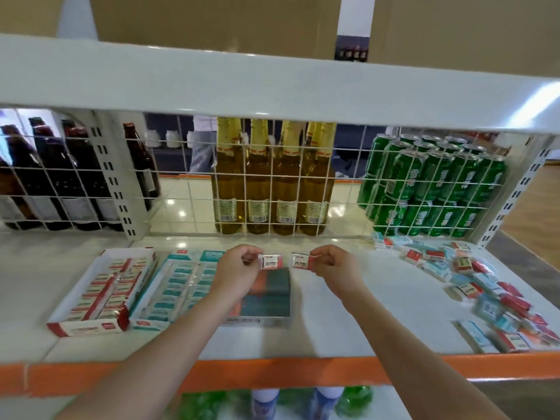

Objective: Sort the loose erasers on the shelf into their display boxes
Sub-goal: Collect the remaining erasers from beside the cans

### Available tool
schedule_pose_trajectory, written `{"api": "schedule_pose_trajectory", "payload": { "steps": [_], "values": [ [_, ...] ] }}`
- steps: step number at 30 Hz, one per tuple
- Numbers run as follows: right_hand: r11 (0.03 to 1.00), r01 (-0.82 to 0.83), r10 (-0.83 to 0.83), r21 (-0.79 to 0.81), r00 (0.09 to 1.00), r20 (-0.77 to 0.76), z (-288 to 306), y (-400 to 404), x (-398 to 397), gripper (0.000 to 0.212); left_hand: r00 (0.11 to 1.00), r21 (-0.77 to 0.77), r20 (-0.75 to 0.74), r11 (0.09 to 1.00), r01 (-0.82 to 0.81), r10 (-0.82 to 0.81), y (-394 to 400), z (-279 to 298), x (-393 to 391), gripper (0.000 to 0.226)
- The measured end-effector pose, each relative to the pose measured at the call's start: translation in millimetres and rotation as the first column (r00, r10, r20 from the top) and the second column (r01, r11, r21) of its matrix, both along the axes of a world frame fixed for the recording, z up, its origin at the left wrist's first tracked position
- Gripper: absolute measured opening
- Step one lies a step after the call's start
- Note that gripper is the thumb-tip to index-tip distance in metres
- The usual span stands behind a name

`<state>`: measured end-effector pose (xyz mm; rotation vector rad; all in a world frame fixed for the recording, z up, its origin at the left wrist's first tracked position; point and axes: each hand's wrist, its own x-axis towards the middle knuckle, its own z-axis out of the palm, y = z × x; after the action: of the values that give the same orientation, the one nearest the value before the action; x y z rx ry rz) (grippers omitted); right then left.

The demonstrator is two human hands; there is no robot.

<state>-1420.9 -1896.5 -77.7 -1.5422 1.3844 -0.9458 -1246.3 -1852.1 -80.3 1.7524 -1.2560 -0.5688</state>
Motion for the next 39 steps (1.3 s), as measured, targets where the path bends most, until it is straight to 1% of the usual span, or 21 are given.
{"api": "schedule_pose_trajectory", "payload": {
  "steps": [5,8,11,15,18,24,26,30,32,39],
  "values": [
    [0.999,-0.025,0.026,-0.02,1.0,0.015,1.6,10.1,67.9,0.015,0.999,-0.032,0.05,0.999,-0.018,0.02,16.5,12.5,64.3,0.022],
    [0.998,-0.052,0.052,-0.024,0.998,0.025,1.7,18.3,106.7,0.016,0.993,-0.005,0.116,1.0,0.012,-0.011,26.4,17.0,104.2,0.024],
    [0.996,-0.089,0.09,-0.02,0.995,0.041,0.2,27.5,144.7,0.016,0.989,-0.004,0.146,0.999,0.037,-0.036,35.5,16.0,144.9,0.024],
    [0.99,-0.144,0.144,-0.003,0.988,0.046,-1.1,37.5,192.1,0.015,0.984,0.019,0.18,1.0,-0.008,0.004,46.9,8.6,198.0,0.022],
    [0.987,-0.156,0.156,-0.021,0.988,-0.022,-5.1,40.9,224.9,0.017,0.985,0.039,0.17,0.999,-0.019,0.012,52.9,1.4,231.8,0.02],
    [0.991,-0.13,0.123,-0.029,0.976,-0.178,-11.3,44.1,271.2,0.017,0.961,0.084,0.275,0.996,0.013,-0.035,53.2,-7.9,271.7,0.017],
    [0.992,-0.127,0.122,-0.01,0.969,-0.214,-11.6,43.8,281.0,0.018,0.952,0.104,0.301,0.994,0.025,-0.056,50.4,-10.2,277.6,0.017],
    [0.992,-0.126,0.123,0.01,0.943,-0.309,-12.7,41.8,296.2,0.016,0.954,0.125,0.286,0.99,0.059,-0.092,45.4,-14.4,284.6,0.018],
    [0.992,-0.125,0.127,0.028,0.936,-0.329,-13.6,40.0,302.3,0.014,0.948,0.127,0.301,0.99,0.064,-0.1,43.1,-15.9,287.6,0.02],
    [0.98,-0.178,0.198,0.087,0.877,-0.438,-10.8,34.3,316.4,0.021,0.924,0.171,0.368,0.985,0.039,-0.1,35.5,-18.5,294.8,0.024]
  ]
}}
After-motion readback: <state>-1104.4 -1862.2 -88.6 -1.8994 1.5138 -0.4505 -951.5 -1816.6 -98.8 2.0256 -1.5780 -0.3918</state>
